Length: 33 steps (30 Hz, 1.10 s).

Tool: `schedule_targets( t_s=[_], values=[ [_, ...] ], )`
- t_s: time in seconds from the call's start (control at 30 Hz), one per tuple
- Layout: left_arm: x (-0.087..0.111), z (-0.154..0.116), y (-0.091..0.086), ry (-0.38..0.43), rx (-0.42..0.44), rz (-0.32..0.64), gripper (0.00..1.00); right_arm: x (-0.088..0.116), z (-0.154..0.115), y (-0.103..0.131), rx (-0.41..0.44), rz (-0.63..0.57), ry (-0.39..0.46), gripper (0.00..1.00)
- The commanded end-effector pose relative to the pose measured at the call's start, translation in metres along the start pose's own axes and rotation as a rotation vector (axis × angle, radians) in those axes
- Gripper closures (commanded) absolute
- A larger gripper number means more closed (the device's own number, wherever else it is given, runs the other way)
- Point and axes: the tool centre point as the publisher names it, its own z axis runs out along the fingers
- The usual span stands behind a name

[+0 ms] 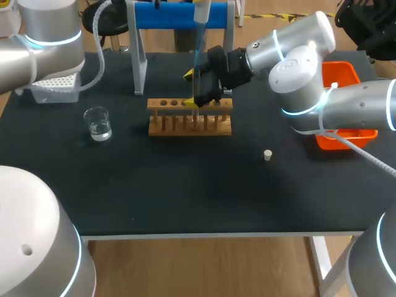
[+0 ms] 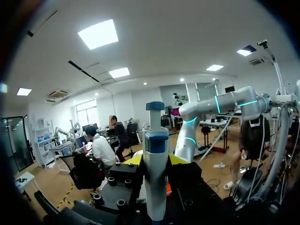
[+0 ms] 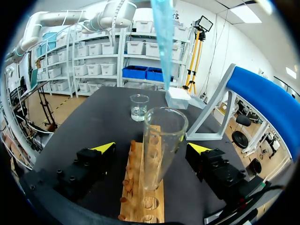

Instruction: Invert the test tube, pick up the pipette, mount the tip to pipette, aspirate from beaker and dispense into the tube, eject the tip, return the pipette, and cap with the stopper.

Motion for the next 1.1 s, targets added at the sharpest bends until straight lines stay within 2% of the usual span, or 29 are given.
schedule_targets(
  t_s=[0.03,0.33,0.53,0.83,1.1],
  values=[
    [0.01,-0.007,-0.008,-0.021,-0.025,-0.01,1.0,-0.002,0.0,0.0,0.002,0.0,0.006,0.0],
    [0.033,-0.028,-0.009,-0.072,-0.053,-0.04,1.0,-0.002,0.0,0.0,0.002,0.0,0.006,0.0],
    [0.054,-0.045,-0.002,-0.112,-0.046,-0.06,1.0,-0.002,0.0,0.0,0.002,0.0,0.006,0.0],
    [0.098,-0.057,0.024,-0.146,-0.013,-0.109,1.0,-0.002,0.0,0.0,0.002,0.0,0.006,0.0],
    [0.126,-0.043,0.049,-0.135,0.038,-0.11,1.0,-0.002,0.0,0.0,0.002,0.0,0.006,0.0]
  ],
)
